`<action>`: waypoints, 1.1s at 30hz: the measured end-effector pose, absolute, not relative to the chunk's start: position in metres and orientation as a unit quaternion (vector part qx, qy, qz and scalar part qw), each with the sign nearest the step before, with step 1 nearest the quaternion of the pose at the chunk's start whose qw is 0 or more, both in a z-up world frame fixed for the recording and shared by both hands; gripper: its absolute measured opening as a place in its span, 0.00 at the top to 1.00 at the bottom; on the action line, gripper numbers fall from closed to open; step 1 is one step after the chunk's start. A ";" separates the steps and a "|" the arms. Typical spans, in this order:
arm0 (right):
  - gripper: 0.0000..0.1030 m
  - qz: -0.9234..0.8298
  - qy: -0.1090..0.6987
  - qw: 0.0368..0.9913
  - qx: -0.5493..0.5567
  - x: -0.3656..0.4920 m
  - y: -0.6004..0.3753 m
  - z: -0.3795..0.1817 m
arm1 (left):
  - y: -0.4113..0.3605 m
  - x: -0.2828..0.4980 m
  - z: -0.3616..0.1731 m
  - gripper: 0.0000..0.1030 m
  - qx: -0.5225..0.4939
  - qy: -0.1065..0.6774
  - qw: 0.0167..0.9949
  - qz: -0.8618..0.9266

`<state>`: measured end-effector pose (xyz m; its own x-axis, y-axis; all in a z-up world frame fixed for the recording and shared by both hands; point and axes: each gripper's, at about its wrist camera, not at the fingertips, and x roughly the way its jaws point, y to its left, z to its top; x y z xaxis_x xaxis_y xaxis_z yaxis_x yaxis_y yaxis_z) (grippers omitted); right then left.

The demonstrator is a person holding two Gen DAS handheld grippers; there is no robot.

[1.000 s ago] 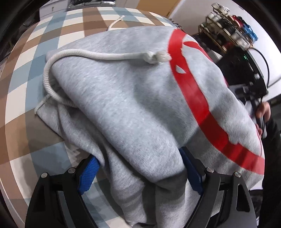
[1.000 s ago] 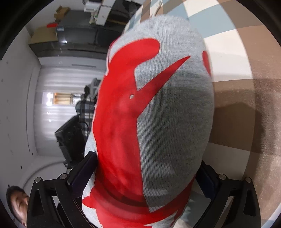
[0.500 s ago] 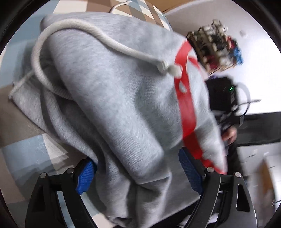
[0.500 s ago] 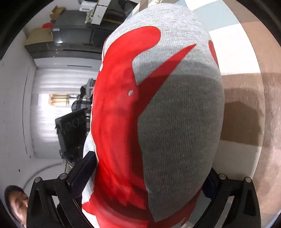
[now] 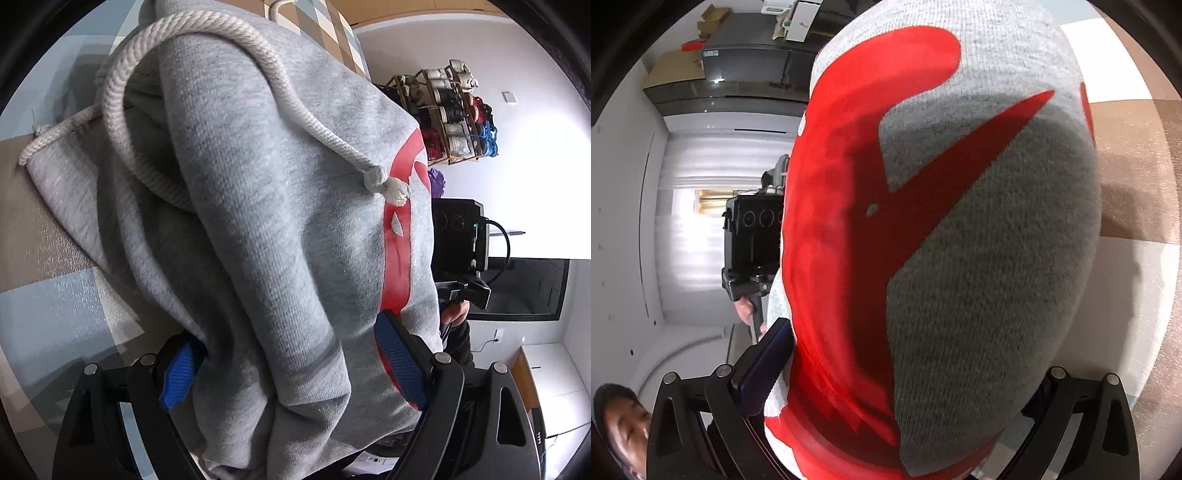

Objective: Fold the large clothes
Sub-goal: 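Lift the grey hoodie bundle off the bed with both grippers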

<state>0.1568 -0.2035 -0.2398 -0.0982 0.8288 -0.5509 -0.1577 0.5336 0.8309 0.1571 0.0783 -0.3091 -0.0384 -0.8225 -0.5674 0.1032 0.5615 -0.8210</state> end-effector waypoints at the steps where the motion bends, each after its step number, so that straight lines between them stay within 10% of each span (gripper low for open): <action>1: 0.00 0.403 0.620 0.617 0.271 0.157 -0.203 -0.241 | 0.077 0.157 -0.308 0.18 -0.286 0.618 0.632 -0.370; 13: 0.11 0.421 0.527 0.667 0.318 0.117 -0.216 -0.232 | 0.087 0.149 -0.307 0.18 -0.267 0.607 0.650 -0.372; 29: 0.00 0.403 0.531 0.672 0.322 0.120 -0.194 -0.244 | 0.092 0.149 -0.315 0.18 -0.286 0.614 0.642 -0.360; 33: 0.12 0.398 0.505 0.684 0.344 0.112 -0.202 -0.243 | 0.091 0.147 -0.311 0.18 -0.275 0.609 0.646 -0.368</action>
<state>0.1122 -0.2018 -0.2430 0.1729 0.8919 -0.4179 -0.1963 0.4470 0.8727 0.1474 0.0907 -0.3110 -0.0134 -0.8106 -0.5854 0.1401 0.5782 -0.8038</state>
